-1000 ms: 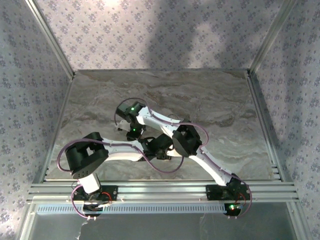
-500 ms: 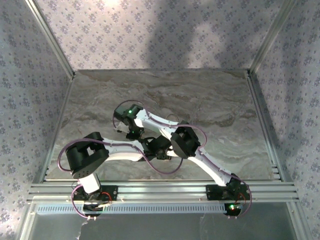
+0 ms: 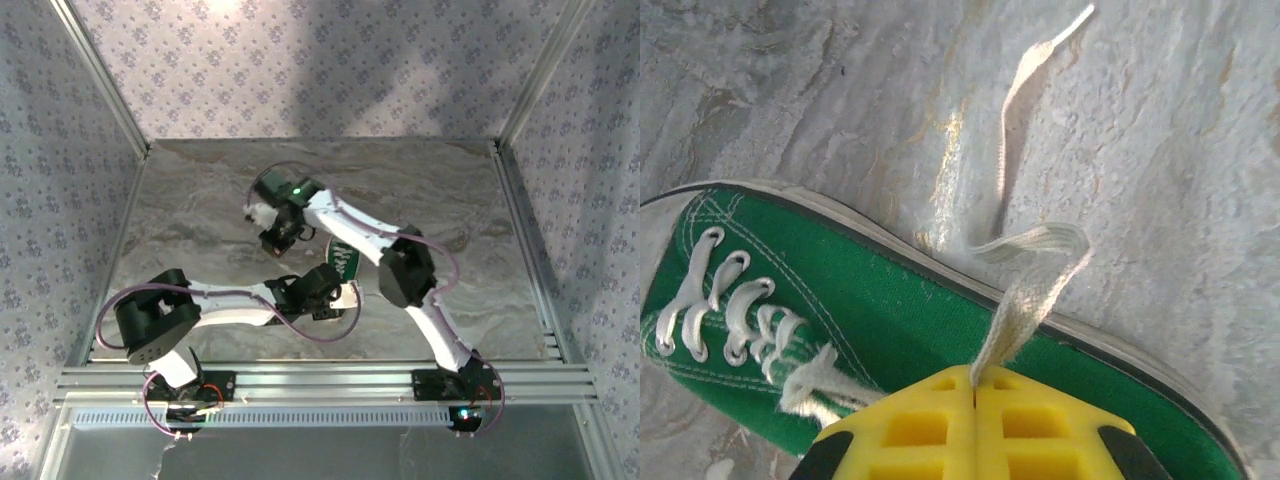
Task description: Tie the shoes
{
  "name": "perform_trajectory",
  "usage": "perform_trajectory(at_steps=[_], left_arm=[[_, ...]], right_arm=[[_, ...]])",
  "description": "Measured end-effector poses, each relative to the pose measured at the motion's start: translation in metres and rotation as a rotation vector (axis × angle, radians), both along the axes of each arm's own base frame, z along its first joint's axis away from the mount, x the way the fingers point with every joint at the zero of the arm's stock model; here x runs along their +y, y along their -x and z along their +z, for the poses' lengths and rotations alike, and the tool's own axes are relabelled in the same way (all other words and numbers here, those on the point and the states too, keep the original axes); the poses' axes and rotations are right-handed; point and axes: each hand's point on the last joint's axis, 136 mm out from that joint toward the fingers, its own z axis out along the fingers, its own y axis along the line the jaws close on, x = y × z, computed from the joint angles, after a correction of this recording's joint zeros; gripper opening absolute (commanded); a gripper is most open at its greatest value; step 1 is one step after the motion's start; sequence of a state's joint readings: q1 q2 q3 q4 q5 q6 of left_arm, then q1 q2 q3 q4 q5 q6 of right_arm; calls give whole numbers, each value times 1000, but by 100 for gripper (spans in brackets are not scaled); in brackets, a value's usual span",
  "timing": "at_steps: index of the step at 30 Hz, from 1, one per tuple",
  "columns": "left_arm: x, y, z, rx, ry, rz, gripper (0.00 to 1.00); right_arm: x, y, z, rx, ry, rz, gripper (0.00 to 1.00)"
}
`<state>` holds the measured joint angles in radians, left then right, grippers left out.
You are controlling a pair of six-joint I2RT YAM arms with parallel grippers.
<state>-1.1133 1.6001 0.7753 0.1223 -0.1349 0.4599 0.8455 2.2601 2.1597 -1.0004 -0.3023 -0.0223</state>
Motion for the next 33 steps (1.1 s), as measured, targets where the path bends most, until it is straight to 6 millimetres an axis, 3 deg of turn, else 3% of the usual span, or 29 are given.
perform_trajectory(at_steps=[2, 5, 12, 15, 22, 29, 33], left_arm=[[2, 1, 6, 41, 60, 28, 0], [5, -1, 15, 101, 148, 77, 0], [8, -11, 39, 238, 349, 191, 0], [11, -19, 46, 301, 416, 244, 0], [20, -33, 47, 426, 498, 350, 0], [19, -32, 48, 519, 540, 393, 0], [19, -35, 48, 565, 562, 424, 0]], right_arm=[[-21, -20, 22, -13, -50, -122, 0], [-49, -40, 30, -21, -81, -270, 0], [-121, -53, 8, 21, -93, -595, 0], [-145, -53, 10, 3, -120, -697, 0], [-180, -34, 35, -90, -252, -833, 0], [-211, 4, 20, -151, -292, -898, 0], [-222, 27, 21, -238, -306, -897, 0]])
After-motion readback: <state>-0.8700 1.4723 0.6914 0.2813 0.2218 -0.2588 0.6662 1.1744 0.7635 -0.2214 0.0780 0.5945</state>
